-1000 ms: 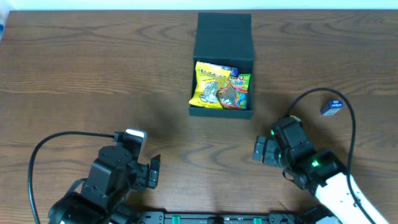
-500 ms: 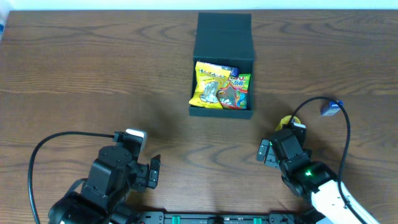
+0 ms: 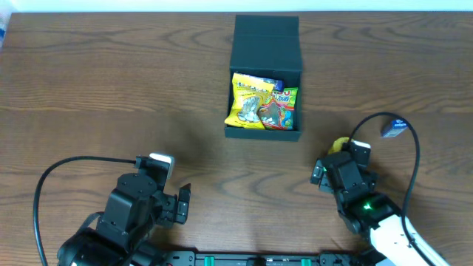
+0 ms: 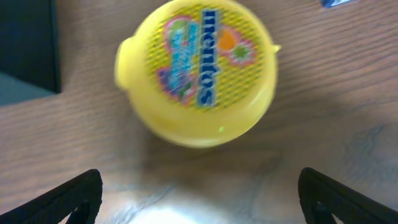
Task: Pack container
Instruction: 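Close the right gripper around the yellow Mentos tub, then lift the Mentos tub and carry it over the black box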
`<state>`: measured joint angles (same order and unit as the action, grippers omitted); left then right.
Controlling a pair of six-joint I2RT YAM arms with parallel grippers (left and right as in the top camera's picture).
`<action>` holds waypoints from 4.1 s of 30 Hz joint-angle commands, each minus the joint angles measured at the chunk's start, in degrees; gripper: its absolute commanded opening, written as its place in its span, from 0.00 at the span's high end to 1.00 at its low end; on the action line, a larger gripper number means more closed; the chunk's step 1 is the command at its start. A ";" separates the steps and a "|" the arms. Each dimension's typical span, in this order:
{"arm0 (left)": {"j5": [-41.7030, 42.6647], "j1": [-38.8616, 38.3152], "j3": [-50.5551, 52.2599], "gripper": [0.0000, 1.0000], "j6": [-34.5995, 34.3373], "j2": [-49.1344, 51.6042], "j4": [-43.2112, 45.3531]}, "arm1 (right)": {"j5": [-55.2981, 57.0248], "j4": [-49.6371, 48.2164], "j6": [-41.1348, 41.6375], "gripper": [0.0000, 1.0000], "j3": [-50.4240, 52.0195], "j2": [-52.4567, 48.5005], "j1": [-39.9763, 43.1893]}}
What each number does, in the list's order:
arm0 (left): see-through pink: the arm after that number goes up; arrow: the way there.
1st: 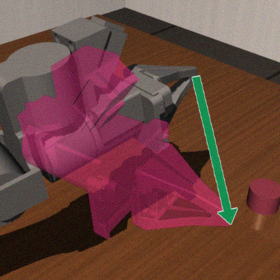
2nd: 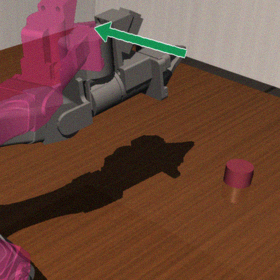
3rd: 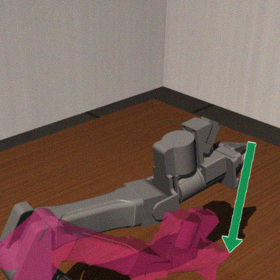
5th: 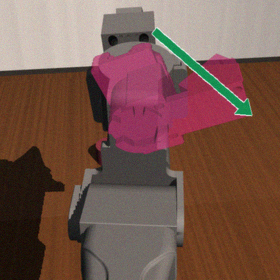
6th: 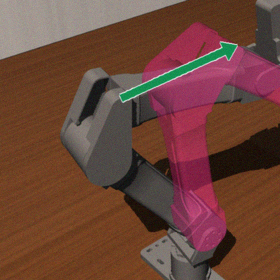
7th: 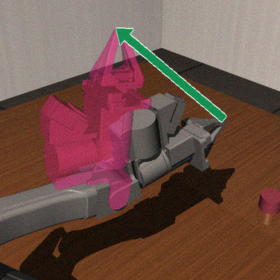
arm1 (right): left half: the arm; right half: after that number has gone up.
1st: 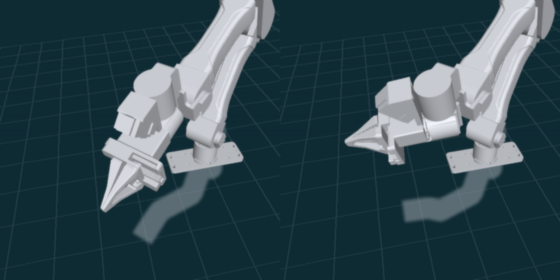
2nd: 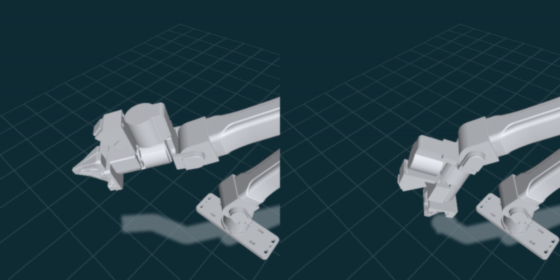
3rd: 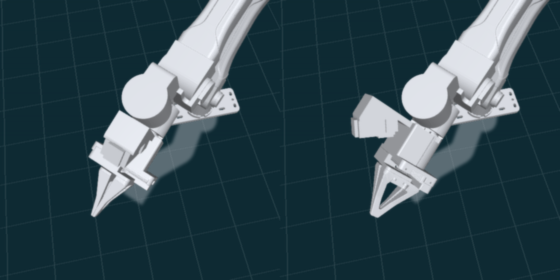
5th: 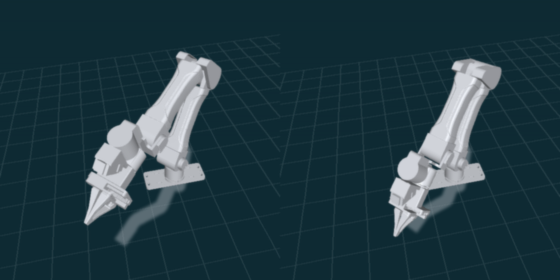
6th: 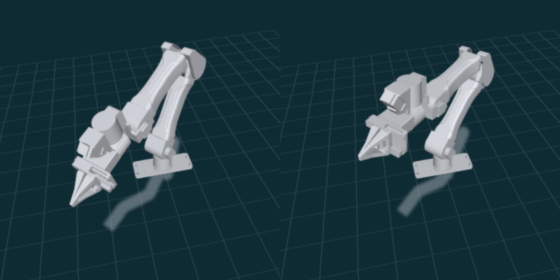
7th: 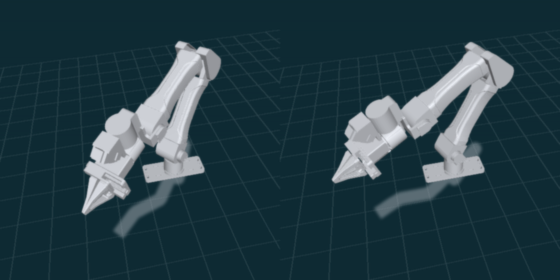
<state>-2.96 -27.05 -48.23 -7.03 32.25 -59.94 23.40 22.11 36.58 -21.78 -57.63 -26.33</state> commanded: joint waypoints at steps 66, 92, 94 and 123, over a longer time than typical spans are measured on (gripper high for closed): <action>-0.02 0.31 0.11 0.04 0.61 -0.09 -0.04 | -0.28 -10.60 -2.58 0.99 -1.46 -0.94 5.81; -0.02 0.31 0.11 0.04 0.61 -0.09 -0.02 | -50.99 36.06 -6.19 0.99 -41.83 -9.70 4.48; -0.02 0.31 0.11 0.04 0.63 -0.09 -0.02 | -52.22 40.50 -9.66 0.99 -46.80 -14.25 4.50; -0.02 0.31 0.11 0.04 0.61 -0.09 -0.04 | -51.95 64.04 -31.98 0.99 -89.33 -61.18 12.66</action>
<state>-2.96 -27.05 -48.23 -7.03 32.25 -59.96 -27.22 86.00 6.22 -108.05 -117.43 -14.00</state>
